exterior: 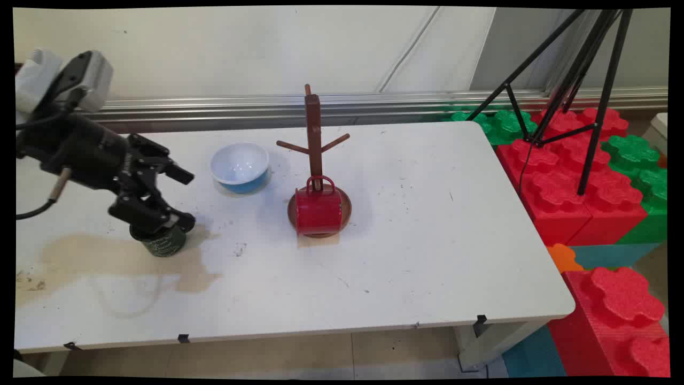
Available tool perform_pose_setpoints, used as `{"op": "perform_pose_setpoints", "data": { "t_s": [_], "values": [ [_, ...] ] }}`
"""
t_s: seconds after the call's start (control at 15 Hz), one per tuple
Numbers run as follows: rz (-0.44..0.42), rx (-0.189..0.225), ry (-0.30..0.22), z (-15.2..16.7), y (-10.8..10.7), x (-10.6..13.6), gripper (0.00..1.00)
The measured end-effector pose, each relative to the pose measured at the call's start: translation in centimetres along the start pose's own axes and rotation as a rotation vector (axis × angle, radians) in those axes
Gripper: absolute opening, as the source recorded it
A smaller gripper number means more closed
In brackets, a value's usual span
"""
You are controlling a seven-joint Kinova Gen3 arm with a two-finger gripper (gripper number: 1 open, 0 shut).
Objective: Pick up the red mug from the rack
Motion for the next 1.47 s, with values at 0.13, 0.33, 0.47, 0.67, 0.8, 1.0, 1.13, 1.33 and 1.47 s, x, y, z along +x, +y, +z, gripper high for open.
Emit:
{"op": "perform_pose_setpoints", "data": {
  "t_s": [0.13, 0.33, 0.47, 0.67, 0.8, 1.0, 1.13, 1.33, 1.47],
  "values": [
    [-0.021, -0.01, 0.016, 1.2, -0.1, 0.5, 1.0],
    [-0.054, -0.012, 0.036, 3.0, -0.2, 1.0, 1.0],
    [-0.083, -0.013, 0.056, 4.7, -0.2, 1.4, 1.0],
    [-0.113, -0.018, 0.076, 6.8, -0.1, 1.8, 1.0],
    [-0.132, -0.021, 0.087, 8.0, 0.0, 2.0, 1.0],
    [-0.164, -0.024, 0.103, 10.2, 0.2, 2.3, 1.0],
    [-0.188, -0.022, 0.112, 11.7, 0.3, 2.3, 1.0],
    [-0.216, -0.021, 0.127, 13.5, 0.3, 2.3, 1.0],
    [-0.232, -0.024, 0.142, 14.7, 0.3, 2.3, 1.0]
  ]
}}
